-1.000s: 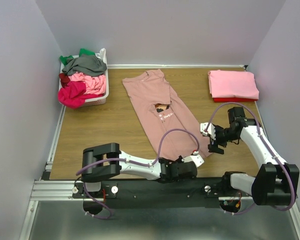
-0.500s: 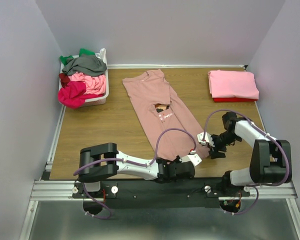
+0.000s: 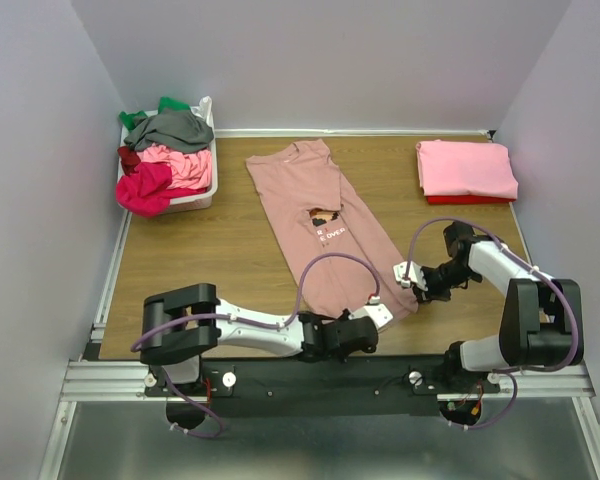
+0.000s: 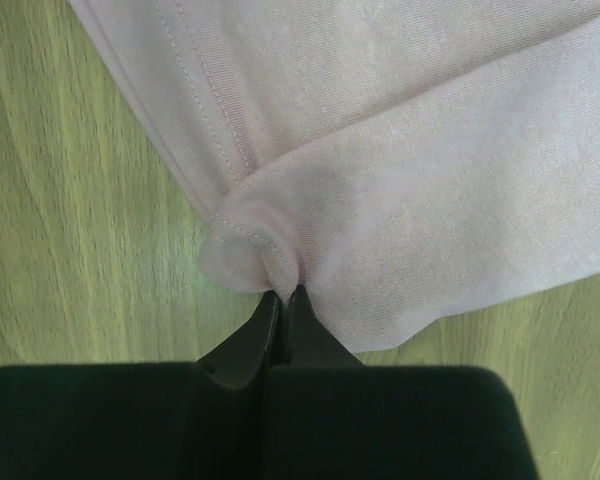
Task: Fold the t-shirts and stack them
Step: Fold the tshirt
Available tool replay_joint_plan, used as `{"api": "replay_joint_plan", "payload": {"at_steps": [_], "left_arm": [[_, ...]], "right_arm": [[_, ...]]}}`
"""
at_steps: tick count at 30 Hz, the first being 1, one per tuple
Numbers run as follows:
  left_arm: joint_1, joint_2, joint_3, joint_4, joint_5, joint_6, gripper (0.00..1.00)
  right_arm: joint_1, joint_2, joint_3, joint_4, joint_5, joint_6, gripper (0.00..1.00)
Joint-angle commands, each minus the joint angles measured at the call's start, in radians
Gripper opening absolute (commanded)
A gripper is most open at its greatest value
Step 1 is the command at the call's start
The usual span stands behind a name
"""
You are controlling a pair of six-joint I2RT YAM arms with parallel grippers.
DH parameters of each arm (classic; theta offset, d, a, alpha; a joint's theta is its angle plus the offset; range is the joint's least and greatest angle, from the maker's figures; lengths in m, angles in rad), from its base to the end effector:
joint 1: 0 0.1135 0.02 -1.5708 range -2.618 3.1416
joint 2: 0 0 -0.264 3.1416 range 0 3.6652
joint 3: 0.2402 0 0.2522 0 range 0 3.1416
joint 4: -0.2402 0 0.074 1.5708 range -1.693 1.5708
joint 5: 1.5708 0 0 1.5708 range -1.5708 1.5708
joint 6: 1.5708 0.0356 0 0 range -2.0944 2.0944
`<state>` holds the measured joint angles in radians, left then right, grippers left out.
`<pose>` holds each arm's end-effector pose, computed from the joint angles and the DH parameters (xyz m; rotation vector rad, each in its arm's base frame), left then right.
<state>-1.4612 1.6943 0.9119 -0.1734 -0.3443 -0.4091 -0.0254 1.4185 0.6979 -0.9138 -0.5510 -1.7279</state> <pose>0.0481 -0.3273 0.1575 1.1278 2.2154 -0.3781 0.1974 0.0136 0.1538 -2.0176 1.8004 0.5551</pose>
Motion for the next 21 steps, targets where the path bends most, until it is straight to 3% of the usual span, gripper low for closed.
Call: {"api": "replay_joint_plan", "payload": {"at_steps": [1,8,13,21], "left_arm": [[0.044,-0.070,-0.041,0.017,0.062,-0.010,0.00],[0.159,-0.189,-0.070,0.078,0.137,0.041,0.00],[0.252,-0.252,-0.068,0.100,0.179,0.084,0.00],[0.511,-0.305,-0.065,0.126,0.267,0.167,0.00]], "right_arm": [[0.007,0.023,-0.019,0.021,0.056,0.008,0.00],[0.065,0.036,0.216,-0.209,-0.099,0.098,0.01],[0.202,0.086,0.356,-0.159,-0.128,0.329,0.00],[0.219,0.377,0.759,-0.103,-0.152,0.628,0.00]]}}
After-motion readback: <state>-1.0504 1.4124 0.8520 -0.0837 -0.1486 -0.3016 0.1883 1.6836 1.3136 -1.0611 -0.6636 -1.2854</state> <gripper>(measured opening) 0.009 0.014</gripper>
